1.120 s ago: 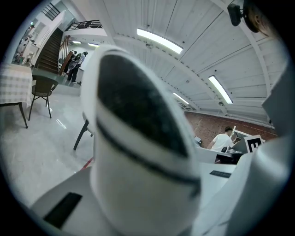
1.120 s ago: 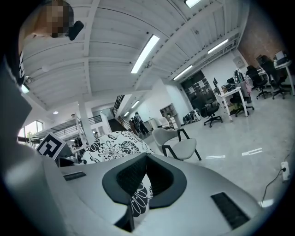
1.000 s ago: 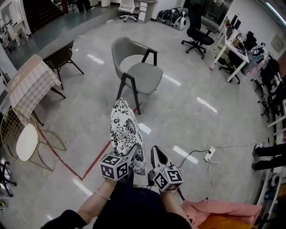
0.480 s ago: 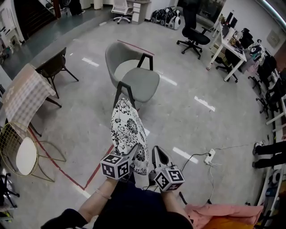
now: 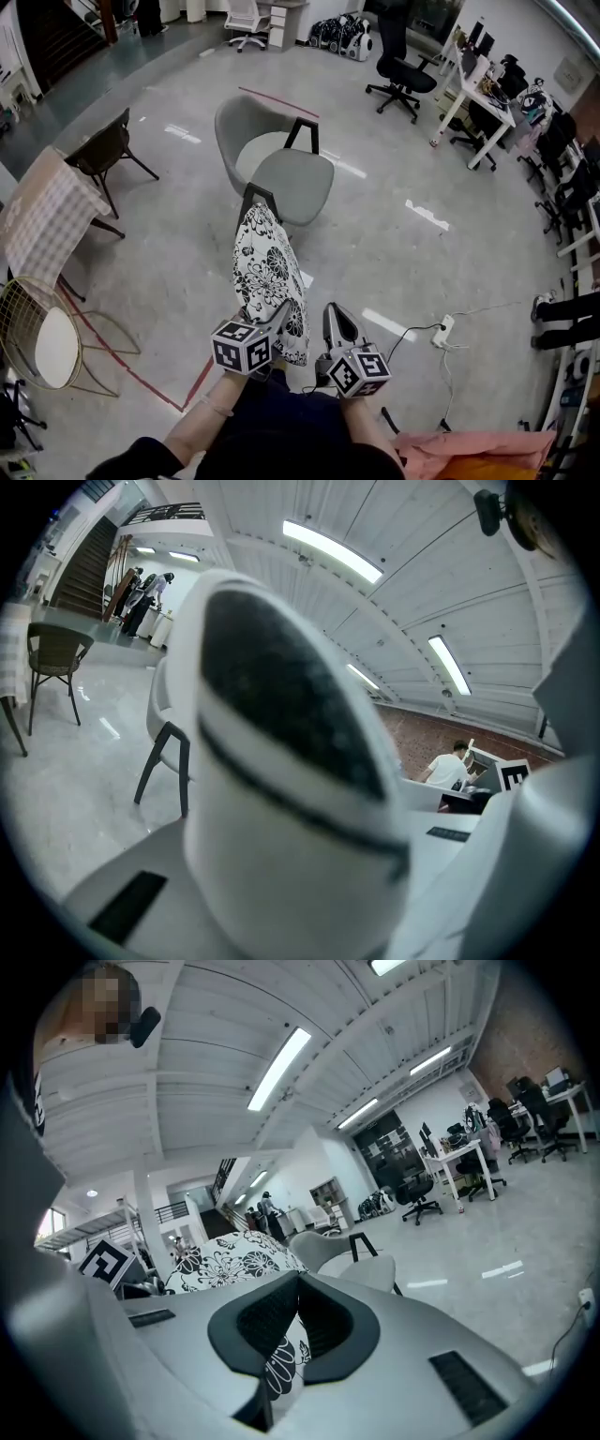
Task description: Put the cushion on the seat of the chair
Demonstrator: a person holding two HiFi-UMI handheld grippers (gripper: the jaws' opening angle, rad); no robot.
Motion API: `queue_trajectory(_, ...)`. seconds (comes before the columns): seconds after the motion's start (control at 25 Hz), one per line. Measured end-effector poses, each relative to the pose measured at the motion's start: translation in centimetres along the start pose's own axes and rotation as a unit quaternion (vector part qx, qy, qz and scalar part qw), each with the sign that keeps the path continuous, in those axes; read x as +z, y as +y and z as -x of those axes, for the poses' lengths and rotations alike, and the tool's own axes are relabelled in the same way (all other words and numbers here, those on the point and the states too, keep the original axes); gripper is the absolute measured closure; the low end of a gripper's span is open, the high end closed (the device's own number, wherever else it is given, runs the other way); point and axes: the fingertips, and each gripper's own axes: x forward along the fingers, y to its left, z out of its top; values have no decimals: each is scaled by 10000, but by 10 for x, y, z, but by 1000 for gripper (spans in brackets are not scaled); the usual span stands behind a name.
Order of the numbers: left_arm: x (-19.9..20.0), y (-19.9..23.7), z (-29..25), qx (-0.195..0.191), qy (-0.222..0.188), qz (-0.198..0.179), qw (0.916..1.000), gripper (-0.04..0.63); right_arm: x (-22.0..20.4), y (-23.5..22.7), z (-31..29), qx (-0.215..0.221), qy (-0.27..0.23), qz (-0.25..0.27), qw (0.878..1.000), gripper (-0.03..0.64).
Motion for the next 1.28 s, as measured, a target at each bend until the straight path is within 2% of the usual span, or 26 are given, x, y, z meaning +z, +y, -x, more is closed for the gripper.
queue_trajectory(0.44,-2,15,9,34,147,127,9998,571,-3,1,-9,-120,67,-112,9998,606)
queue_trajectory(0.68,8,21,8,113,38,151,9998,571,4,-14,-16,-191,41,-131,9997,606)
queue_trajectory(1.28,28,41,-23,403,1,180,9990,571,12,-32,-66,135,168,-249,9995,606)
